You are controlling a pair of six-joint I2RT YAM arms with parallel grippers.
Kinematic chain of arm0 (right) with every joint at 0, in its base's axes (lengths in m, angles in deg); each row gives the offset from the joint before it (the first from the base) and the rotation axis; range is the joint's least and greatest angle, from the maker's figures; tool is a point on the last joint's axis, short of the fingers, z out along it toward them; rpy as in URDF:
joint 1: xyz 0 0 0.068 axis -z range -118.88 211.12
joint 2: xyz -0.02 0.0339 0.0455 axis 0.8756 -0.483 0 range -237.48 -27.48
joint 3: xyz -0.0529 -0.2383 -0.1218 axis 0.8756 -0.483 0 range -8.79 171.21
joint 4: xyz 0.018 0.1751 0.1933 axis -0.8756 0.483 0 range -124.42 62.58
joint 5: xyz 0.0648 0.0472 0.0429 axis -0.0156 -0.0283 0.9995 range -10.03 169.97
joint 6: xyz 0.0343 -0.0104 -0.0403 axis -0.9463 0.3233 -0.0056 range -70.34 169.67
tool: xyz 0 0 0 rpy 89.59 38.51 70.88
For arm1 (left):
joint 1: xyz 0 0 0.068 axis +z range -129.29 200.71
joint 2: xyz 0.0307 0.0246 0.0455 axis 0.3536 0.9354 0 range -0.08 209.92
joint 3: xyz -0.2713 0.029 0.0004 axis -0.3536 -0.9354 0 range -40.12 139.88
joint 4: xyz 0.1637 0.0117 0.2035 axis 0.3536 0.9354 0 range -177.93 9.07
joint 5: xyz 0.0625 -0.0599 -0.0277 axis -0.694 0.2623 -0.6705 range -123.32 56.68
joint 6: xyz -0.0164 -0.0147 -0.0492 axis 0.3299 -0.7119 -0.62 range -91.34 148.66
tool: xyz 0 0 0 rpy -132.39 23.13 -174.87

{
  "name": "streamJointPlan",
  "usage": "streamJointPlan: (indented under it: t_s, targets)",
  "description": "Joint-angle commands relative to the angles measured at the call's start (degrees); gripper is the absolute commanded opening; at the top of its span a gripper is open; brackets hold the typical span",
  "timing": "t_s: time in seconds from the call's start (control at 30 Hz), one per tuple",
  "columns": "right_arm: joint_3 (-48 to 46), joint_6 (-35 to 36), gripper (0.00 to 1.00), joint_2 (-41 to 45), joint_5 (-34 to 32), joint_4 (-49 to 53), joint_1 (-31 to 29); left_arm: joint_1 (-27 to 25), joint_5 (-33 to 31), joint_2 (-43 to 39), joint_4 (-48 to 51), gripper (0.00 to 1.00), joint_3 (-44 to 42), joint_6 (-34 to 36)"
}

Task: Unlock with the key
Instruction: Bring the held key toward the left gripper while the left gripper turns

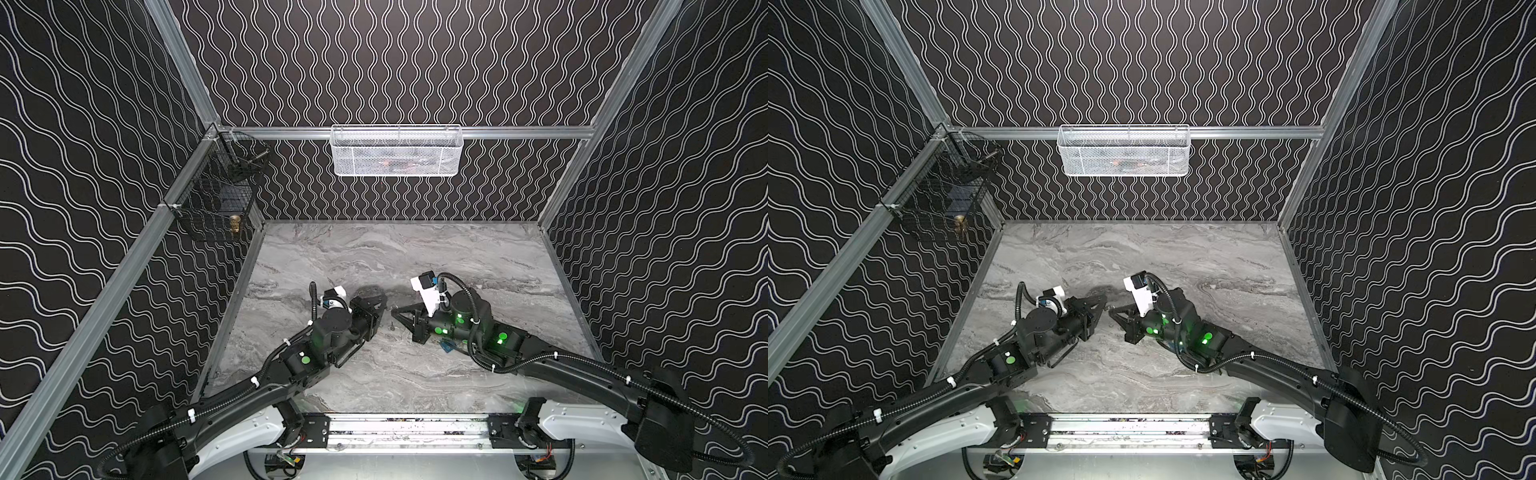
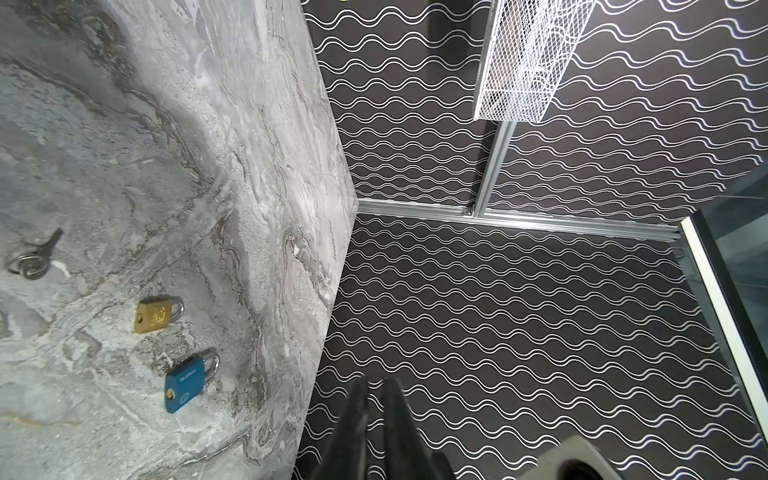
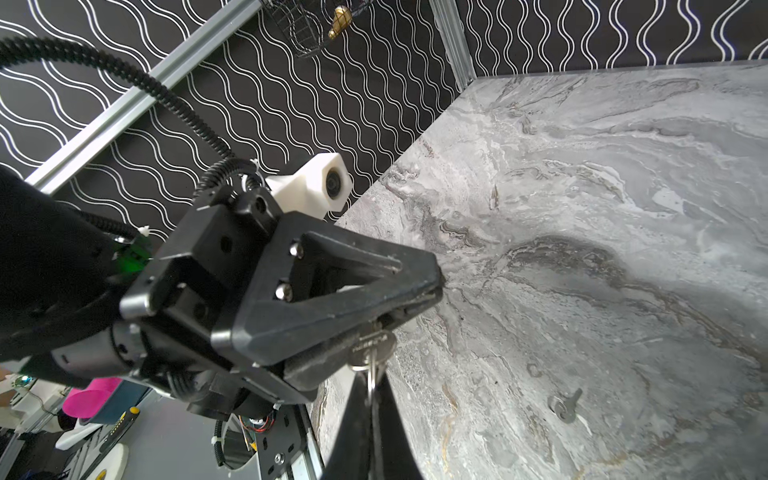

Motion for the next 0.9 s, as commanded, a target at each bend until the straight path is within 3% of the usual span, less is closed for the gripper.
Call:
streamJointPlan:
  t_s: [0.0,0.2,0.4,0.57,0.87]
  targets:
    - [1.04,1.59,0.00,-0.19,-0.65,0.54,0.08,0.14,-0.65,0.78,-0.49,0.08,0.35,-0.53]
    - [1.05,2.41,0.00,0.33,-1.38,1.44,0.12,0.20,-0.64,1.65,-0.39,0.00,0.85,0.15]
    - [1.99,3.02,0.34,2.19,-1.40,4.73,0.16,0.86,0.61,2.57,0.59,0.00,2.13,4.10]
    - [0.00,0.54,0.44,6.45,0.73,7.66,1.15,3.43,5.07,3.77,0.75,0.00,4.26,15.92]
    - [-2.05,-10.35,0.50,11.68,14.19,7.52,5.18,5.25,14.72,5.82,-4.25,0.00,6.46,35.80]
